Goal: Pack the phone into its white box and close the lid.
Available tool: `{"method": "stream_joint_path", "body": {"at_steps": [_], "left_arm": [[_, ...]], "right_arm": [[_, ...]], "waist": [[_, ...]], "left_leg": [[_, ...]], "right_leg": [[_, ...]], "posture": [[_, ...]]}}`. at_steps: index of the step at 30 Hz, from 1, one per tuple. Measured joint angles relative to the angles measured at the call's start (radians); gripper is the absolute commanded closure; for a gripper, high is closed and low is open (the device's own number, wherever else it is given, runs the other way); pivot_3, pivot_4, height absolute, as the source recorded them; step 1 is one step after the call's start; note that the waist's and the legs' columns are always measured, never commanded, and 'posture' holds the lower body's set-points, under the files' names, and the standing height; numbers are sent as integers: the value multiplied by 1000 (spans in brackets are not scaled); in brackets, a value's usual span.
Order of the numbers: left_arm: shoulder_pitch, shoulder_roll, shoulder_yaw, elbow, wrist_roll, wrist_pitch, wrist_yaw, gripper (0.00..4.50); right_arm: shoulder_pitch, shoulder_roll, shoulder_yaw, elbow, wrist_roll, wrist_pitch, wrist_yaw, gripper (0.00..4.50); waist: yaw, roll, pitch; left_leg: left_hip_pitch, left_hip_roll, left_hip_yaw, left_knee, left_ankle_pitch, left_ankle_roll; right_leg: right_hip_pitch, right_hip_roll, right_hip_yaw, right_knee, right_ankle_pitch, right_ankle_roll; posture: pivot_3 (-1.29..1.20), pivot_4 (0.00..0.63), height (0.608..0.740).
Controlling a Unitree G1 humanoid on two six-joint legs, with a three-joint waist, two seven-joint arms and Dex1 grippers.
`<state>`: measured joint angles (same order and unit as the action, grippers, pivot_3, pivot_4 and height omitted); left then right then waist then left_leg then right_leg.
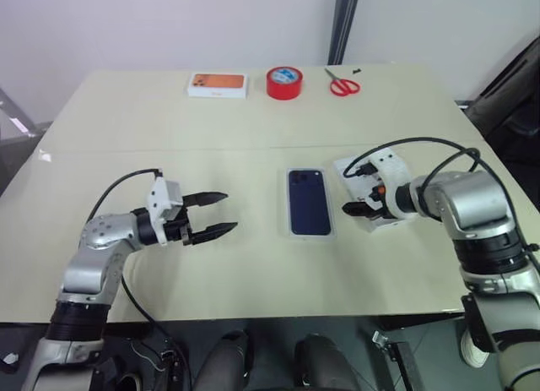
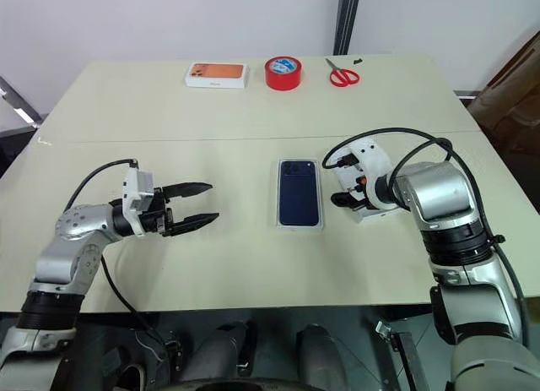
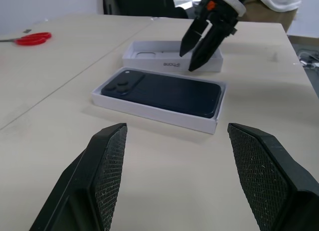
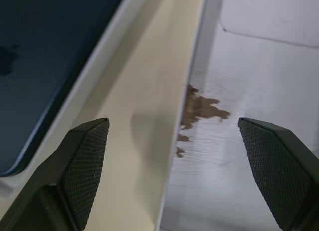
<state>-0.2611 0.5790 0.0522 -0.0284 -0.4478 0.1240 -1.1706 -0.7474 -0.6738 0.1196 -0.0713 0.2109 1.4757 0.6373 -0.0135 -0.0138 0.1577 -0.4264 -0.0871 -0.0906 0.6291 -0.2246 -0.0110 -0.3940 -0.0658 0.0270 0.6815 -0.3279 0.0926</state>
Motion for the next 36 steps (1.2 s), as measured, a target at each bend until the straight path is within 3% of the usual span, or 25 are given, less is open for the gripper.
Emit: {"method": "stream_joint_path", "body": {"at_steps": [15, 18, 25, 36], "left_arm": [[34, -38, -31, -23, 16, -25, 64, 1105], [41, -45, -35, -32, 22, -27, 75, 1105], [51, -56, -39, -34, 24, -27, 103, 1105], [41, -54, -39, -32, 25, -26, 111, 1105]], "right_arm": [[-23, 28, 60, 17, 21, 48, -83, 159], [-23, 28, 59, 19, 28, 46, -93, 993], [-23, 51, 36, 45, 29, 31, -126, 4431], [-48, 132, -68, 131, 12, -5, -241, 4431]], "waist": [[0, 0, 0], [0, 0, 0], [-2, 0, 0], [-1, 0, 0]], "left_leg": [[0, 0, 0, 0, 0, 0], [0, 0, 0, 0, 0, 0], [0, 0, 0, 0, 0, 0], [0, 0, 0, 1, 0, 0]], "right_leg": [[0, 0, 0, 0, 0, 0], [0, 0, 0, 0, 0, 0], [0, 0, 0, 0, 0, 0], [0, 0, 0, 1, 0, 0]], "posture": [[0, 150, 734], [0, 150, 734], [0, 150, 734], [0, 150, 734]]}}
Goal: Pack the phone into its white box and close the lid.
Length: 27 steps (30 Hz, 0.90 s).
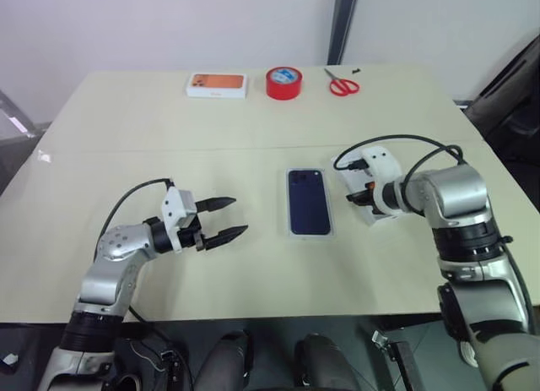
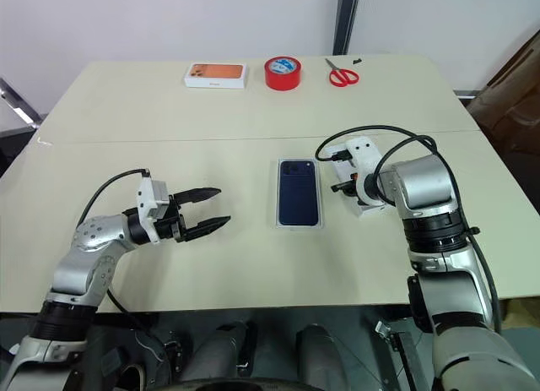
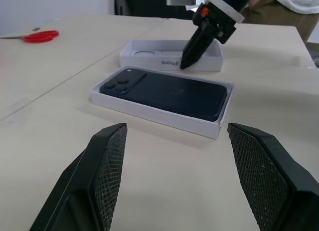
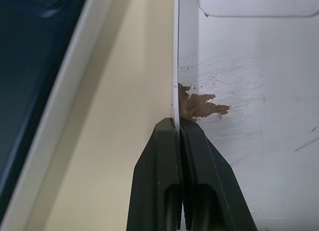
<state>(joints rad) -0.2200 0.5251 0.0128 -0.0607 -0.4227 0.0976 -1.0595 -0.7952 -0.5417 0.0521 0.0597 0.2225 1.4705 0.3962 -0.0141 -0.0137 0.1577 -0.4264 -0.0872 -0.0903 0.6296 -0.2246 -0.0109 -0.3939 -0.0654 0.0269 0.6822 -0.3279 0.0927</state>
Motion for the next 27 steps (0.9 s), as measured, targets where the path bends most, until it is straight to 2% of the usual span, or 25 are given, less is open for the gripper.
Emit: {"method": "stream_joint_path", "body": {"at_steps": [3, 7, 9, 12, 15, 19, 24, 27], "left_arm": [[-10, 0, 1, 3, 0, 1, 7, 1105], [-34, -4, 2, 18, 0, 9, 39, 1105], [-37, -4, 3, 20, -1, 11, 43, 1105], [-37, 1, 13, 21, -2, 29, 61, 1105], [-40, 2, 17, 21, -3, 36, 69, 1105], [-56, 2, 34, 21, -6, 52, 87, 1105], [-80, -10, 49, 21, -23, 65, 114, 1105], [-81, -25, 48, 21, -23, 71, 129, 1105]], "right_arm": [[-12, 31, -37, 29, 0, -95, -7, 4431], [-54, 169, -155, 33, 87, -252, 32, 4431], [-73, 200, -177, 33, 121, -293, 43, 4431], [-107, 282, -285, 35, 201, -307, 33, 4431], [-141, 379, -431, 36, 322, -262, -3, 4431], [-117, 499, -580, 16, 459, -96, -75, 4431], [-88, 623, -690, -47, 574, 100, -159, 4431], [-55, 681, -728, -68, 704, 137, -239, 4431]], "waist": [[-1, 0, 0], [-10, 0, 0], [-7, 1, 0], [-3, 1, 0], [-1, 1, 0], [-3, 1, 0], [-6, 2, 1], [-7, 2, 1]], "left_leg": [[0, 0, 0, 0, 0, 0], [0, 1, 1, -1, 0, 0], [0, 1, 1, -1, 0, 0], [0, 1, 0, 0, 0, 0], [0, 1, 0, 0, 0, 0], [0, 1, 0, -1, 0, 0], [0, 1, 0, -1, 0, 0], [0, 1, 0, -1, 0, 0]], "right_leg": [[0, 0, 0, 0, 0, 0], [-2, 1, 0, 1, 0, 0], [-2, 1, 0, 1, 0, 0], [-1, 1, 0, 1, 0, 0], [-1, 1, 0, 1, 0, 0], [-1, 1, 0, 2, 0, 0], [-2, 1, 1, 3, 0, 0], [-2, 1, 1, 3, 0, 0]], "posture": [[0, 150, 734], [0, 150, 734], [0, 150, 734], [0, 150, 734], [0, 150, 734], [0, 150, 734], [0, 150, 734], [0, 150, 734]]}}
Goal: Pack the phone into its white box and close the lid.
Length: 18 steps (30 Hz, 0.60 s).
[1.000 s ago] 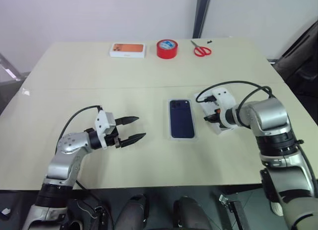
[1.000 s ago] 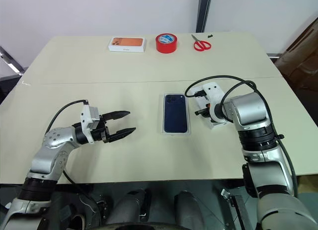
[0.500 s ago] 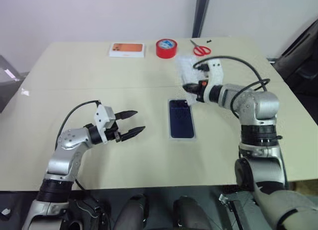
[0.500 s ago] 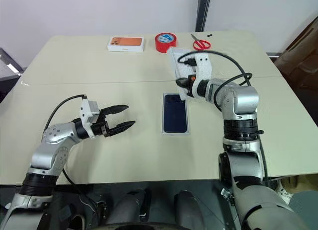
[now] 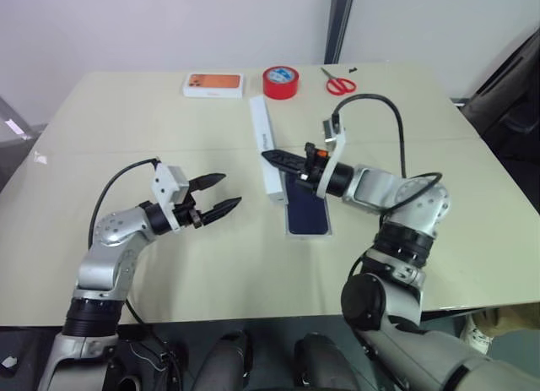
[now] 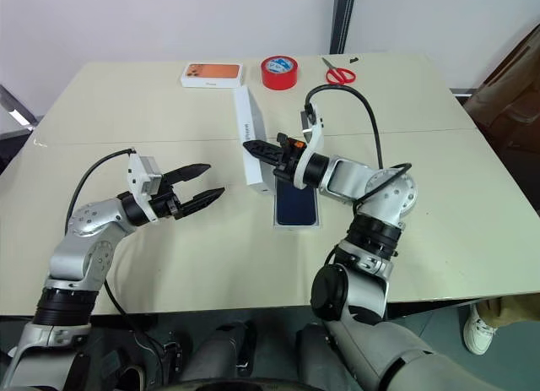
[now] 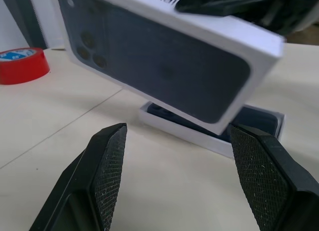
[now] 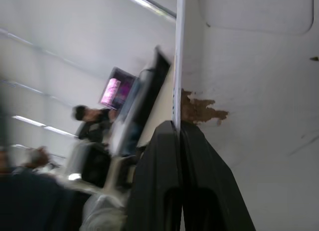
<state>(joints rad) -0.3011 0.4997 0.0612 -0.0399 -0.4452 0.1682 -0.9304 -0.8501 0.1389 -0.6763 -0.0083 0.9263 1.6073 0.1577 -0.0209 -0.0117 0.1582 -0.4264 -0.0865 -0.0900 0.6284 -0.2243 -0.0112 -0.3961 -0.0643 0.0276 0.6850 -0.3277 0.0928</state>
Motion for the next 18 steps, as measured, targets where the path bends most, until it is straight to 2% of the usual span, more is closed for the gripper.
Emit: {"method": "stream_joint_path", "body": {"at_steps": [5, 9, 14, 16, 18], "left_arm": [[-1, -11, -1, -3, 0, 4, 18, 1105], [0, -30, -7, -14, 0, 15, 36, 1105], [12, -42, -26, -23, 1, 30, 50, 1105], [12, -54, -40, -23, 2, 43, 55, 1643], [16, -73, -59, -22, 10, 44, 60, 2416]], "right_arm": [[73, -6, 17, -11, 212, 0, -169, 4431], [172, -7, 60, -23, 295, 1, -270, 4431], [184, -8, 63, 1, 400, -8, -371, 4431], [195, -8, 75, 17, 435, -32, -407, 4500], [209, -9, 92, 37, 479, -69, -448, 4500]], "waist": [[1, 0, 0], [-1, 0, 0], [-2, 1, 0], [0, 1, 0], [2, 0, 0]], "left_leg": [[0, 0, 0, 0, 0, 0], [0, 0, 0, 0, 0, 0], [0, 0, 0, 0, 0, 0], [0, 0, 0, 1, 0, 0], [0, 0, 0, 1, 0, 1]], "right_leg": [[0, 0, 0, 0, 0, 0], [0, 0, 1, 0, 0, 0], [0, 0, 0, 0, 0, 0], [0, 0, 0, 0, 0, 0], [1, 0, 0, 0, 0, 0]], "posture": [[0, 150, 734], [0, 150, 734], [0, 150, 734], [0, 150, 734], [0, 150, 734]]}}
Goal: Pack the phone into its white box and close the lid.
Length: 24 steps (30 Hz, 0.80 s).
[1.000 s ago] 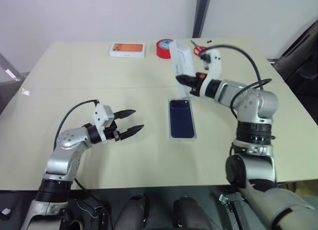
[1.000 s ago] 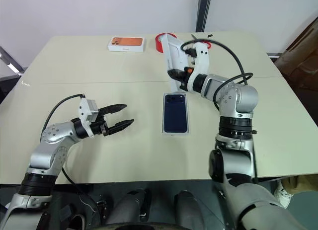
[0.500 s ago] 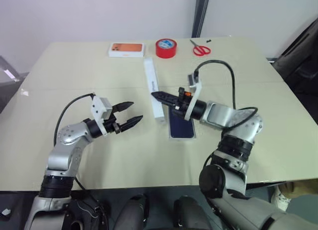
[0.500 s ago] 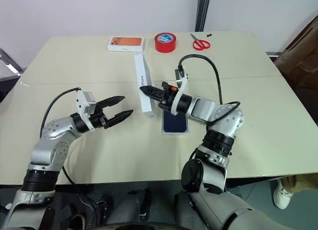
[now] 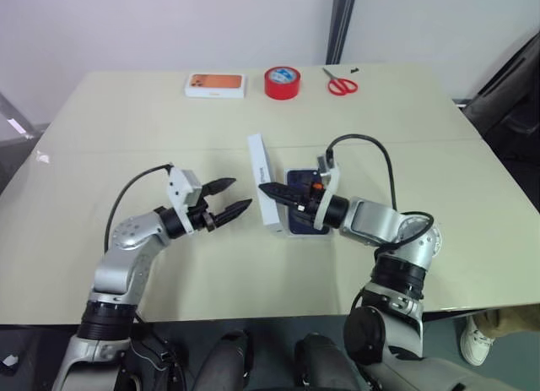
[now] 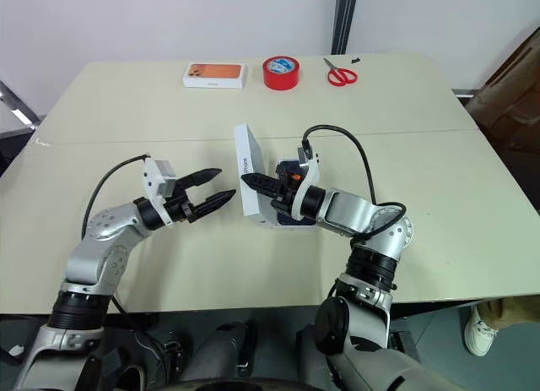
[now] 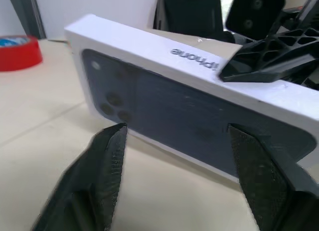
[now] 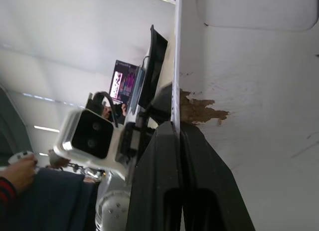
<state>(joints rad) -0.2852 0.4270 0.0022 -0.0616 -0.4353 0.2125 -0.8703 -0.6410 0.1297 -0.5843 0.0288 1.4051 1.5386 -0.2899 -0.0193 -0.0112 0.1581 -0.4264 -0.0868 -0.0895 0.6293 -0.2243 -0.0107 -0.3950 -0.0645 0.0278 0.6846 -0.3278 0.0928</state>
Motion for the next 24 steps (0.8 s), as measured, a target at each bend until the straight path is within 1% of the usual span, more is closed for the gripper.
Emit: {"method": "stream_joint_path", "body": {"at_steps": [1, 2, 4, 9, 14, 17, 20, 24], "left_arm": [[2, -7, -12, 0, 5, 0, 2, 2910], [5, -14, -22, 1, 10, 1, 4, 3520], [6, -34, -30, 1, 16, 1, 17, 4435], [-7, -40, -21, 3, 15, 3, 53, 4435], [-11, -43, -18, 11, 17, 3, 68, 4435], [-11, -37, -19, 12, 24, 1, 66, 4435], [-11, -42, -23, 17, 32, -1, 66, 4435], [-10, -84, -60, 51, 56, -7, 67, 4435]], "right_arm": [[8, -1, 9, 9, 22, -18, -15, 4500], [15, -5, 18, 16, 41, -33, -28, 4500], [30, -10, 45, 19, 95, -71, -68, 4500], [33, -56, 134, 20, 236, -185, -175, 4500], [56, -109, 255, 18, 365, -281, -223, 4500], [86, -151, 314, 18, 394, -328, -237, 4500], [114, -197, 344, 18, 404, -363, -233, 4500], [130, -234, 378, 18, 403, -398, -189, 4500]], "waist": [[0, 0, 0], [0, 0, 0], [-2, 0, 0], [-5, 0, 0], [-8, 0, 0], [-10, 0, 0], [-11, 0, 0], [-16, 0, 0]], "left_leg": [[0, 0, 0, 0, 0, 0], [0, 0, 0, 0, 0, 0], [0, 0, 0, 0, 0, 0], [0, 0, 0, 0, 0, 0], [0, 1, 0, 0, 0, 0], [0, 0, 0, 0, 0, 0], [0, 0, 0, 0, 0, 1], [0, 1, 0, 0, 0, 1]], "right_leg": [[0, 0, 0, 0, 0, 0], [0, 0, 0, 0, 0, 0], [0, 0, 0, 0, 0, 0], [0, 0, 0, 0, 0, 0], [0, 0, 0, 0, 0, 0], [0, 0, 0, 0, 0, 0], [0, 0, -1, 0, 0, 0], [1, 1, -1, 0, 0, 0]], "posture": [[0, 150, 734], [0, 150, 734], [0, 150, 734], [0, 150, 734], [0, 150, 734], [0, 150, 734], [0, 150, 734], [0, 150, 734]]}}
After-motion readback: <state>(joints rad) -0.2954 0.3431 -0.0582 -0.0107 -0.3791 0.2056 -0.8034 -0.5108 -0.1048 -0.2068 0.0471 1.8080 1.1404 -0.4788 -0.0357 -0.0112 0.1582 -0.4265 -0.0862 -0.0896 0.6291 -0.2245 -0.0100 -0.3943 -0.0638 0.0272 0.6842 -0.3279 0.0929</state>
